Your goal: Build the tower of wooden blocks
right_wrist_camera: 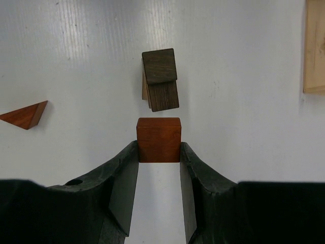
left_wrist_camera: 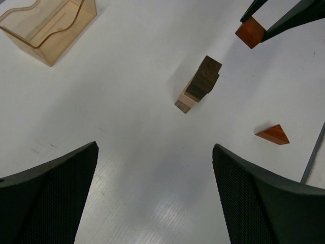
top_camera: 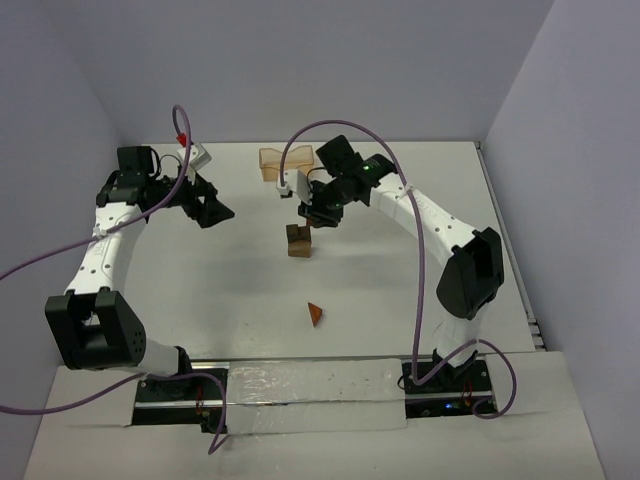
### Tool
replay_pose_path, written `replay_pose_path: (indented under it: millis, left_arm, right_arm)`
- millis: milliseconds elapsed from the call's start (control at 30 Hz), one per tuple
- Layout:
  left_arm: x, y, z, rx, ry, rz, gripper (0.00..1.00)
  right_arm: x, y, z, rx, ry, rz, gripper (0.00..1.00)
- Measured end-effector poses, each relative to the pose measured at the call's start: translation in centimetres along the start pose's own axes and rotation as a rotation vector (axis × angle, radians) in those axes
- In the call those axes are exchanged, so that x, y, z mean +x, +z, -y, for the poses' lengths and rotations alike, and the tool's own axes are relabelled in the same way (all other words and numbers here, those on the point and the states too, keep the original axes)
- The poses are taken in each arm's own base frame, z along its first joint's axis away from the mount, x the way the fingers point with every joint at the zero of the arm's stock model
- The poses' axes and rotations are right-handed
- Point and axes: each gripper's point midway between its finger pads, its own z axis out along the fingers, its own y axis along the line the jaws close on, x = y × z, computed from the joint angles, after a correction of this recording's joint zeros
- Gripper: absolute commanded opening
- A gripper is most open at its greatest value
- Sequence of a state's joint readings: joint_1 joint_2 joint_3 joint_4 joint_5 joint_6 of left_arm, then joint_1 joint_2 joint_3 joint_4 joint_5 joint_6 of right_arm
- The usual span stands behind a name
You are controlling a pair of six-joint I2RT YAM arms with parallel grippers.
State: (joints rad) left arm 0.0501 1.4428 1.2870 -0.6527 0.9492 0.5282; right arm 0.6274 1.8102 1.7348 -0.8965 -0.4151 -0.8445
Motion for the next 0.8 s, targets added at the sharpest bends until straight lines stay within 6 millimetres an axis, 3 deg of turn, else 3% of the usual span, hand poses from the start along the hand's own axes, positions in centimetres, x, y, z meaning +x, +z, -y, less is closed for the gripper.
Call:
replay_pose_path:
  millis: [167,533,800]
  left_arm:
    - [0.2,0.1,0.4,0.001,-0.012,0.005,0.99]
    - [0.2,0.2,0.6,0.004,-0.013,0.004,0.99]
    - [0.1,0.3,0.7,0.008,-0.01,0.003,0.99]
  right_arm:
    - [-0.3,0.8,-0.2,-0.009,-0.014,-0.017,0.08]
    - [1.2,3.3,-0.2,-0.04,-0.011,-0.09,0.09]
    - [1.7,4.1,-0.1,-0.052,-0.01,-0.115,0.1]
